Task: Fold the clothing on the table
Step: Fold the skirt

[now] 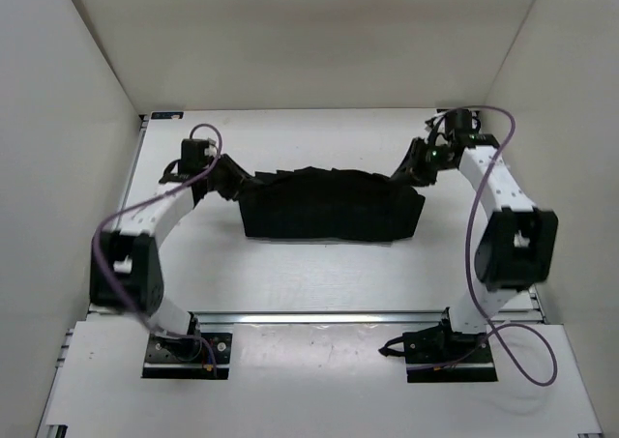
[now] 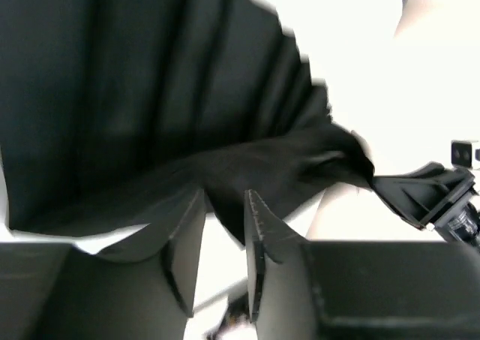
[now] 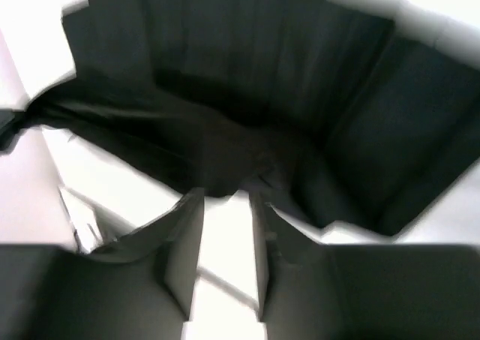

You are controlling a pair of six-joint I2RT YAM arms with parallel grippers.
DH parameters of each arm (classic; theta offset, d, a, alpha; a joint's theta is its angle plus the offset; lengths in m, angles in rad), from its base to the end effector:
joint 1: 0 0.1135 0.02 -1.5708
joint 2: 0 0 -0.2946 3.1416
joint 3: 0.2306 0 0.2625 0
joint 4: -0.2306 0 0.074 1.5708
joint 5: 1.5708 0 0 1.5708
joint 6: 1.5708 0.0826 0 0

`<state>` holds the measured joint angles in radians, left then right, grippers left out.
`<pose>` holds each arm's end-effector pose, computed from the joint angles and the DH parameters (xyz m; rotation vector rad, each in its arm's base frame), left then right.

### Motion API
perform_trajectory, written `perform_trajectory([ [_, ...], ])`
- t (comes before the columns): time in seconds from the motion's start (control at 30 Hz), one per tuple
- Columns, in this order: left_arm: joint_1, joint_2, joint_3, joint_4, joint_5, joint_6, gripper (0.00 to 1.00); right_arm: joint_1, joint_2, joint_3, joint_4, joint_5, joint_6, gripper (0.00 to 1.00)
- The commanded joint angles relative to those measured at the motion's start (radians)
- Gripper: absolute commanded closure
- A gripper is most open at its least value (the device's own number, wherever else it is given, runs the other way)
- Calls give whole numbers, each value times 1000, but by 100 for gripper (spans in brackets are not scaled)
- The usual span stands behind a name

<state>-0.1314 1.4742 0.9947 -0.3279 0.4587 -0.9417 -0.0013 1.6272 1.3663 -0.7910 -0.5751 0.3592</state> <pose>0.3406 -0.0819 0.2351 -0.7765 2.4100 -1.0231 0.3701 0.0444 0.2752 0.2654 2.5947 0.8796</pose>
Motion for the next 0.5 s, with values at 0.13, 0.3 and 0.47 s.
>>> perform_trajectory([
  [0.13, 110, 307, 258, 254, 170, -23, 50, -72, 214, 298, 124, 155, 9, 49],
  [0.3, 111, 240, 201, 104, 135, 121, 45, -57, -7, -127, 266, 228, 93, 38],
  [0.47, 105, 57, -115, 134, 43, 162, 40, -40, -180, -464, 459, 208, 216, 37],
])
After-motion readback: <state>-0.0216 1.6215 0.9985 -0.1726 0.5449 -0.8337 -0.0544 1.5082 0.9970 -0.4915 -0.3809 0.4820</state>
